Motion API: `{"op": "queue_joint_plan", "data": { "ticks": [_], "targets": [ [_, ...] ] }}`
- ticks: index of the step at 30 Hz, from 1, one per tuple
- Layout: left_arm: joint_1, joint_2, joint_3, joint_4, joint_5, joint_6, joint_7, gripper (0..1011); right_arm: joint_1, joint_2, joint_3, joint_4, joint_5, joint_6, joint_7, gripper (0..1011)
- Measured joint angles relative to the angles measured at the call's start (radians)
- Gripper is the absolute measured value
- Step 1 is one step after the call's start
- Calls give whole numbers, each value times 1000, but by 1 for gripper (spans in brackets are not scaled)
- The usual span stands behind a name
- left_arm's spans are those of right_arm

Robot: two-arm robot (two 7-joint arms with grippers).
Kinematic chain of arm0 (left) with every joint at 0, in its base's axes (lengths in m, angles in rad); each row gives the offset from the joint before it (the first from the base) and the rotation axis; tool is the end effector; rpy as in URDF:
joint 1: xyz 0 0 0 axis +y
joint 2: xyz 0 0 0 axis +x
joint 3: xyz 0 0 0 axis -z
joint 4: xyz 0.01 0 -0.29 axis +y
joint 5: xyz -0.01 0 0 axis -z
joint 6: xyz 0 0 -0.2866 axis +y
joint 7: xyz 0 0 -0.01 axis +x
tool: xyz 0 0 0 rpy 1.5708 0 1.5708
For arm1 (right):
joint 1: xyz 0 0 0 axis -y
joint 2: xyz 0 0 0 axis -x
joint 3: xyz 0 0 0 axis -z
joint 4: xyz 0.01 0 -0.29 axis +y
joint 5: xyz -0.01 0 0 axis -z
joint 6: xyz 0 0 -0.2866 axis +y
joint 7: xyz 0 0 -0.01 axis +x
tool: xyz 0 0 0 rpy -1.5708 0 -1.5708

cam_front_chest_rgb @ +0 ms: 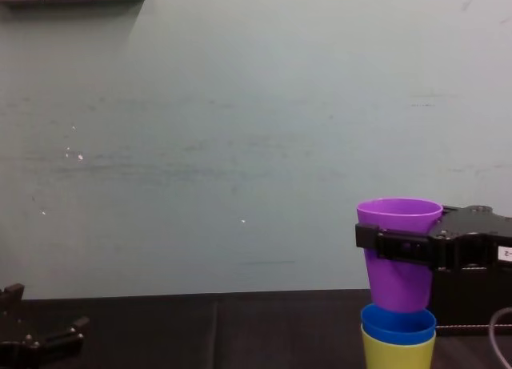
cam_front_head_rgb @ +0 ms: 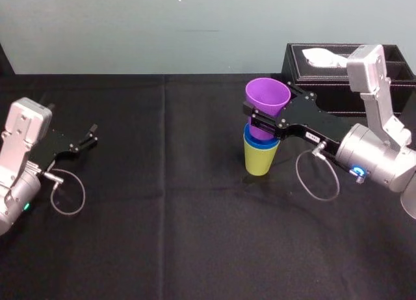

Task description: Stack the three plastic cups sequentially using one hand.

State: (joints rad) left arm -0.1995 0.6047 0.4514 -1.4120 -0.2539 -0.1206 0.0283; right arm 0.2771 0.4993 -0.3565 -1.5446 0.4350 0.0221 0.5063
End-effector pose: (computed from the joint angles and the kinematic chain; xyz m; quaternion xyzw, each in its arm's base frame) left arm 0.3371 0.0885 -0.2980 0.1415 -0.1325 0.5799 0.7913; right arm 0.3640 -0.0536 -0.2308 -0.0310 -0.0582 -0.3754 0.9245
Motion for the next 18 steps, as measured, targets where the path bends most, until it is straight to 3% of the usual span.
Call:
{"op": "queue_joint_plan", "data": {
  "ticks": [18],
  "targets": [
    [0,0,0,0,0,0,0,1011,45,-39,-23,129,-23,-78,11,751]
  ]
}}
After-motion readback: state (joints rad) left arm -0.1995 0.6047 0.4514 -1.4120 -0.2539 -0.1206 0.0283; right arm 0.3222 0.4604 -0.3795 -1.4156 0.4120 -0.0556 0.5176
